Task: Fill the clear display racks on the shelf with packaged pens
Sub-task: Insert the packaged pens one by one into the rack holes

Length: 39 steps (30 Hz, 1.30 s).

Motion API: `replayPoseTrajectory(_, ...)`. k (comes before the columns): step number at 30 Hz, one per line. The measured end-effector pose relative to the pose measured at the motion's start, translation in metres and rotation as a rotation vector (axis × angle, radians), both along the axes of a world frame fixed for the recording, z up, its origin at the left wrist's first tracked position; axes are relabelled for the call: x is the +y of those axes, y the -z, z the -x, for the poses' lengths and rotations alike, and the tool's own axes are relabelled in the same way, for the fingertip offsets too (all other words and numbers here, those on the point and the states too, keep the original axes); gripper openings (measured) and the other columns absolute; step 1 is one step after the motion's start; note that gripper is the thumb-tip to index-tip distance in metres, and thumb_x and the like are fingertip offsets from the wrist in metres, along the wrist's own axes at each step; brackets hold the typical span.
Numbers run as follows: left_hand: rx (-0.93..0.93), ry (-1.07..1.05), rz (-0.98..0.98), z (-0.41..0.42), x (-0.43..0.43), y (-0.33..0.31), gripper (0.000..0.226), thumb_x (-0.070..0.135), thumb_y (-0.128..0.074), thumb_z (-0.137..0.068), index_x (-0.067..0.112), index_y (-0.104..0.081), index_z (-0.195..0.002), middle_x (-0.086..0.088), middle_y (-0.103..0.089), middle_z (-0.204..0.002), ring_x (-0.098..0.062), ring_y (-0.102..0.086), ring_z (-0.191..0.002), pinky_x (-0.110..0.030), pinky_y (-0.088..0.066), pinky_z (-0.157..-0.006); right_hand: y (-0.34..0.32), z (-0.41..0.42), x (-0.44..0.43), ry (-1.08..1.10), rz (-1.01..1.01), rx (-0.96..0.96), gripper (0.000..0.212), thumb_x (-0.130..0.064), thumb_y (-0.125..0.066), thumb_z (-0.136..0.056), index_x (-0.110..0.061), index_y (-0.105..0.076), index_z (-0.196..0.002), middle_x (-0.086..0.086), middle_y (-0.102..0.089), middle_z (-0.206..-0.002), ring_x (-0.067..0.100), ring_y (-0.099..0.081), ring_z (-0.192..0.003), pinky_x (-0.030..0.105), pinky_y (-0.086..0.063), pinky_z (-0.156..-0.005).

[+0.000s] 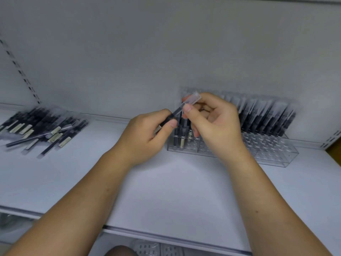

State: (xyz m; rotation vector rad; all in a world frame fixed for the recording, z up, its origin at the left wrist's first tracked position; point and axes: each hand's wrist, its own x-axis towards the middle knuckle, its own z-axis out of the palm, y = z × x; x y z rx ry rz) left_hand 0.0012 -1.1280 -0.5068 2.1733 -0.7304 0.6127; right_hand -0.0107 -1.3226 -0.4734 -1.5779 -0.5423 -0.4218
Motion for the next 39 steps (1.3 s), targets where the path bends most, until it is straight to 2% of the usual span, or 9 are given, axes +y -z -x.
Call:
replayPoseTrajectory(5, -0.005, -0.013, -0.009, -0.001, -0.001, 0.002, 0.025, 0.043, -0.052, -0.102, 0.024, -0.064, -0.093, 0.009, -0.061, -0.079, -0.019, -0.059, -0.074, -0.040, -0.051, -0.069, 0.000, -0.003, 0.000, 0.046, -0.017, -0.010, 0.004, -0.006, -0.065, -0.100, -0.009, -0.068, -0.098, -0.009, -0.065, -0.074, 0.015, -0.058, -0.049, 0.022, -0.044, -0.050)
replayPoseTrajectory(10, -0.041, -0.007, 0.045, -0.004, -0.001, 0.001, 0.024, 0.038, -0.061, -0.098, 0.017, -0.068, -0.106, 0.009, -0.069, -0.097, -0.013, -0.066, -0.094, -0.017, -0.042, -0.078, -0.007, -0.004, -0.005, 0.123, -0.210, -0.043, 0.008, -0.005, -0.056, -0.104, -0.009, -0.061, -0.099, 0.006, -0.074, -0.083, 0.022, -0.069, -0.059, 0.029, -0.042, -0.044)
replayPoseTrajectory(17, -0.026, -0.130, -0.045, -0.006, 0.004, 0.002, 0.053, 0.054, -0.056, -0.097, 0.024, -0.054, -0.141, 0.011, -0.057, -0.138, -0.007, -0.051, -0.130, -0.036, -0.043, -0.109, -0.004, -0.013, -0.014, 0.308, -0.159, -0.170, 0.013, -0.010, -0.055, -0.104, -0.021, -0.059, -0.098, 0.000, -0.068, -0.096, 0.024, -0.065, -0.072, 0.025, -0.049, -0.057)
replayPoseTrajectory(19, 0.006, -0.168, -0.094, -0.006, 0.004, 0.002, 0.064, 0.061, -0.055, -0.095, 0.029, -0.045, -0.150, 0.011, -0.049, -0.150, -0.008, -0.042, -0.142, -0.040, -0.037, -0.117, 0.000, -0.015, -0.014, 0.339, -0.056, -0.182, 0.013, -0.014, -0.056, -0.104, -0.025, -0.059, -0.100, -0.006, -0.067, -0.092, 0.025, -0.066, -0.074, 0.035, -0.053, -0.061)
replayPoseTrajectory(22, 0.031, -0.193, -0.126, -0.005, 0.004, 0.001, 0.070, 0.065, -0.054, -0.094, 0.032, -0.038, -0.154, 0.012, -0.044, -0.156, -0.008, -0.036, -0.146, -0.040, -0.033, -0.119, 0.004, -0.016, -0.015, 0.371, 0.068, -0.184, 0.006, -0.019, -0.057, -0.104, -0.024, -0.061, -0.103, -0.004, -0.066, -0.082, 0.025, -0.065, -0.072, 0.048, -0.055, -0.067)
replayPoseTrajectory(29, 0.064, -0.203, -0.143, -0.005, 0.003, 0.001, 0.076, 0.068, -0.053, -0.092, 0.031, -0.035, -0.156, 0.010, -0.044, -0.156, -0.011, -0.038, -0.146, -0.045, -0.035, -0.118, 0.012, -0.021, -0.013, 0.330, 0.153, -0.133, 0.009, -0.023, -0.060, -0.102, -0.015, -0.063, -0.100, -0.003, -0.065, -0.078, 0.022, -0.066, -0.073, 0.051, -0.057, -0.069)
replayPoseTrajectory(32, 0.064, -0.208, -0.142, -0.005, 0.003, 0.001, 0.076, 0.069, -0.052, -0.092, 0.031, -0.035, -0.156, 0.011, -0.045, -0.156, -0.010, -0.038, -0.145, -0.044, -0.035, -0.118, 0.014, -0.022, -0.012, 0.327, 0.227, -0.099, 0.013, -0.022, -0.063, -0.099, -0.011, -0.061, -0.092, -0.001, -0.064, -0.074, 0.017, -0.062, -0.069, 0.043, -0.056, -0.066)
replayPoseTrajectory(36, 0.073, -0.213, -0.135, -0.005, 0.002, 0.001, 0.076, 0.069, -0.051, -0.091, 0.032, -0.036, -0.155, 0.012, -0.045, -0.155, -0.009, -0.038, -0.145, -0.042, -0.034, -0.118, 0.016, -0.021, -0.010, 0.348, 0.321, -0.071, 0.012, -0.018, -0.068, -0.095, -0.015, -0.062, -0.085, -0.015, -0.059, -0.069, 0.003, -0.058, -0.064, 0.017, -0.045, -0.061)
replayPoseTrajectory(39, 0.078, -0.215, -0.135, -0.005, 0.002, 0.002, 0.075, 0.069, -0.051, -0.091, 0.032, -0.037, -0.155, 0.013, -0.046, -0.154, -0.008, -0.039, -0.144, -0.043, -0.035, -0.118, 0.016, -0.019, -0.011, 0.362, 0.359, -0.052, 0.010, -0.018, -0.070, -0.093, -0.018, -0.064, -0.085, -0.016, -0.061, -0.068, 0.001, -0.059, -0.064, 0.012, -0.043, -0.061)
